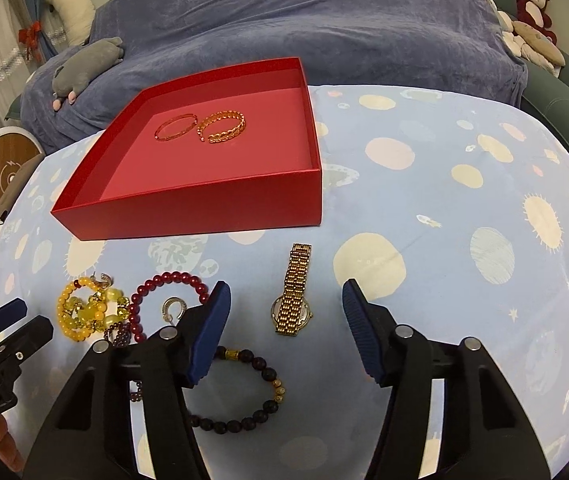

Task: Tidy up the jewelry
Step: 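Grasp the gold link watch with the right tool, then grasp the dark red multi-strand beaded bracelet with the left tool while the right tool holds the watch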

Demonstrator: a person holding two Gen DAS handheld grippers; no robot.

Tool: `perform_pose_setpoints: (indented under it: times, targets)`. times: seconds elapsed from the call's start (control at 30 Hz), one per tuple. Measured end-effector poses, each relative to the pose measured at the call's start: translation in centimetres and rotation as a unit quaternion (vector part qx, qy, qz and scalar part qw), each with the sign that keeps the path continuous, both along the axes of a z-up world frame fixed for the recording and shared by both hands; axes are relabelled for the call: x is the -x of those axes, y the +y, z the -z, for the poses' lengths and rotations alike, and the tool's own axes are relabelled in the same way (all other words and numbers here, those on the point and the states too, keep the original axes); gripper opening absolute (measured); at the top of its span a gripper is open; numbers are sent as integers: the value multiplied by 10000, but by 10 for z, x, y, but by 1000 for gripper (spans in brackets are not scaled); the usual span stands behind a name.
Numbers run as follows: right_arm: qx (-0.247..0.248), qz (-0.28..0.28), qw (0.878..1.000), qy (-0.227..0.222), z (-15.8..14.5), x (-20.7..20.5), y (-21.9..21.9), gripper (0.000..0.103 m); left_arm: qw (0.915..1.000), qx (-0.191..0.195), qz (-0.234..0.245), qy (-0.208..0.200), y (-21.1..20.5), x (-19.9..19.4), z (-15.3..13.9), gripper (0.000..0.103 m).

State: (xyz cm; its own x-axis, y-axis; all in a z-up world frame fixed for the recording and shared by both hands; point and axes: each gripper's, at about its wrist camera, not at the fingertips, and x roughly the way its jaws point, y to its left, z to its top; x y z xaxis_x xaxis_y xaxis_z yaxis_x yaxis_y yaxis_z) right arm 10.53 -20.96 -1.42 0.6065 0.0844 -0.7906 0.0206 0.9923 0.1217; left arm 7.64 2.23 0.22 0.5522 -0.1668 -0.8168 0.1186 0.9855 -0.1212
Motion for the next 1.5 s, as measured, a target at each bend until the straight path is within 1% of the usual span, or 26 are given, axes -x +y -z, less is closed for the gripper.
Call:
perform_pose_setpoints:
  times: [0.03, 0.17, 0.27, 0.3, 0.37, 0.53, 0.57, 0.6, 0.77, 0.97, 1.13, 1.23, 1.27, 1.3, 1.37, 1.5]
  targets:
    - [10, 10, 10000, 31, 2, -2, 0, 50, 10000, 12, -4, 7, 0, 0, 0, 75]
    - [35, 40, 9998, 176, 10, -8, 0, 36, 10000, 57, -25, 24, 2, -1, 0, 75]
    - [154, 43, 9998, 152, 11, -8, 1, 32, 10000, 38, -13, 38, 3, -1, 2, 75]
    - [182, 44, 9997, 151, 12, -7, 1, 27, 10000, 33, -16, 48, 4, 0, 3, 75]
    - [209, 42, 9997, 146, 11, -6, 1, 21, 10000, 25, -24, 57, 5, 0, 4, 75]
    - [189, 11, 9997, 165, 9, 0, 1, 20, 10000, -7, -46, 62, 10, 1, 8, 75]
    - [157, 6, 9998, 155, 8, 2, 0, 18, 10000, -24, -43, 61, 10, 1, 9, 75]
    - [136, -2, 9998, 119, 6, 5, 0, 11, 10000, -41, -40, 66, 11, 1, 10, 75]
    - [46, -108, 9999, 31, -5, 13, 1, 11, 10000, -39, 9, 58, 4, 1, 12, 75]
    - [-42, -98, 9999, 129, -1, 17, -5, 11, 9998, -128, 162, 40, -13, -1, 15, 75]
    - [-197, -67, 9996, 178, 1, 18, -13, 11, 9998, -123, 147, 52, -18, -4, 15, 75]
    - [-255, -38, 9994, 222, 2, 17, -15, 13, 9998, -76, 147, 62, -19, -4, 15, 75]
    - [-241, -46, 9994, 247, 3, 16, -14, 18, 9998, -71, 153, 61, -20, -4, 14, 75]
    - [-242, -58, 9993, 265, 4, 15, -13, 26, 9998, -68, 161, 55, -20, -4, 14, 75]
    - [-184, -52, 9995, 243, 5, 15, -11, 33, 9998, -67, 189, 51, -22, -3, 13, 75]
    - [-70, -104, 9996, 269, 9, 9, -6, 33, 9997, -72, 229, 58, -23, -2, 14, 75]
